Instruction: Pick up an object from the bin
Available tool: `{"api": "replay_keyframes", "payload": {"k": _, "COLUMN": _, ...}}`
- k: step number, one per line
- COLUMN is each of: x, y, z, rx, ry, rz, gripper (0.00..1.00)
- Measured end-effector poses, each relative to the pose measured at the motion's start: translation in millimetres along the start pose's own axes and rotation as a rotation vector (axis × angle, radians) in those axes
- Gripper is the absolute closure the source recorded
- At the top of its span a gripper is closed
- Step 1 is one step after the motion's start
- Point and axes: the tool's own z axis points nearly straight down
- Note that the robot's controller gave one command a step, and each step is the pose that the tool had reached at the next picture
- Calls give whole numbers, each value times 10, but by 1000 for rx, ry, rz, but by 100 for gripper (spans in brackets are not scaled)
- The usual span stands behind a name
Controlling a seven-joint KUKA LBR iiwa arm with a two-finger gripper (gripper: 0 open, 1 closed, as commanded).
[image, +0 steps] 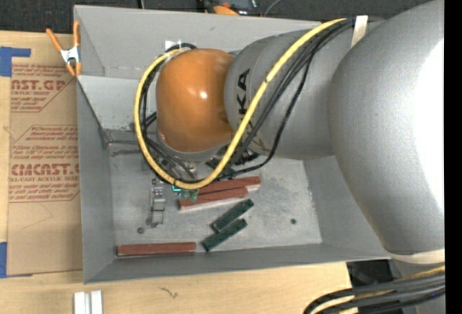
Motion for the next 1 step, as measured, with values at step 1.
{"api": "replay_keyframes", "payload": {"k": 1, "x": 404, "y": -254, "z": -39, "rx": 0, "ry": -3, "rz": 39, "gripper": 0}}
